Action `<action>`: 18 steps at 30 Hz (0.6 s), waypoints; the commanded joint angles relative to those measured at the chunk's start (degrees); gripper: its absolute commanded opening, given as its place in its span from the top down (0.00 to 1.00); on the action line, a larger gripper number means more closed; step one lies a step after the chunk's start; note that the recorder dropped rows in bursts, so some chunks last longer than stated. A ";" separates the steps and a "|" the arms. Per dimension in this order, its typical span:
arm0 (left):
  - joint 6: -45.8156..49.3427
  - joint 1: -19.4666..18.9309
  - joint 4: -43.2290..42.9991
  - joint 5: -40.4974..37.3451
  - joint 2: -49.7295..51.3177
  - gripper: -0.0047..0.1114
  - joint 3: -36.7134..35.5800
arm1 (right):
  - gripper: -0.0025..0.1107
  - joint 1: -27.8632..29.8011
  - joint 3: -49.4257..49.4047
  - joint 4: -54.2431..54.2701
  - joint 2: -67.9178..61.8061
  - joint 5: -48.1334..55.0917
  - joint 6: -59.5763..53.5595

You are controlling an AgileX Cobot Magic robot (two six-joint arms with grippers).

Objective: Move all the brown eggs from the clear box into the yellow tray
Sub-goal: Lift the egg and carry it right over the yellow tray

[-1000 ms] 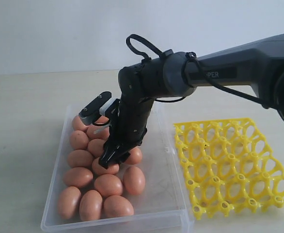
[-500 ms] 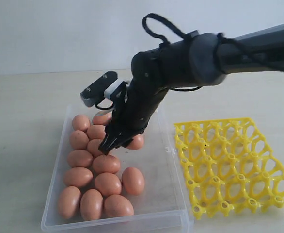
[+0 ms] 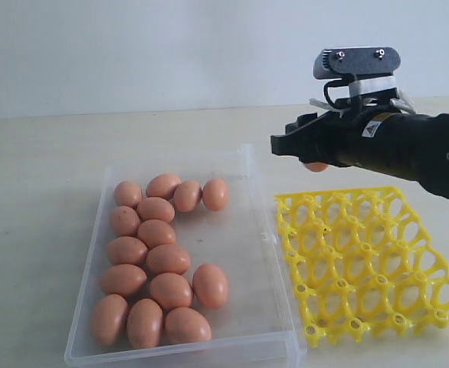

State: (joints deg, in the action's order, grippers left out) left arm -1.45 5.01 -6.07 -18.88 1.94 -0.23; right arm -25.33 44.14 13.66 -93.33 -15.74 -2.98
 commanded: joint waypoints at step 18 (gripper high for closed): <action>-0.25 0.18 0.08 0.79 0.04 0.96 0.23 | 0.98 1.39 2.73 -6.60 -12.34 -3.49 7.26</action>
State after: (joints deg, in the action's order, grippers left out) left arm -1.45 5.01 -6.07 -18.88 1.94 -0.23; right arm -23.88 46.38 8.36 -105.27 -16.97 4.17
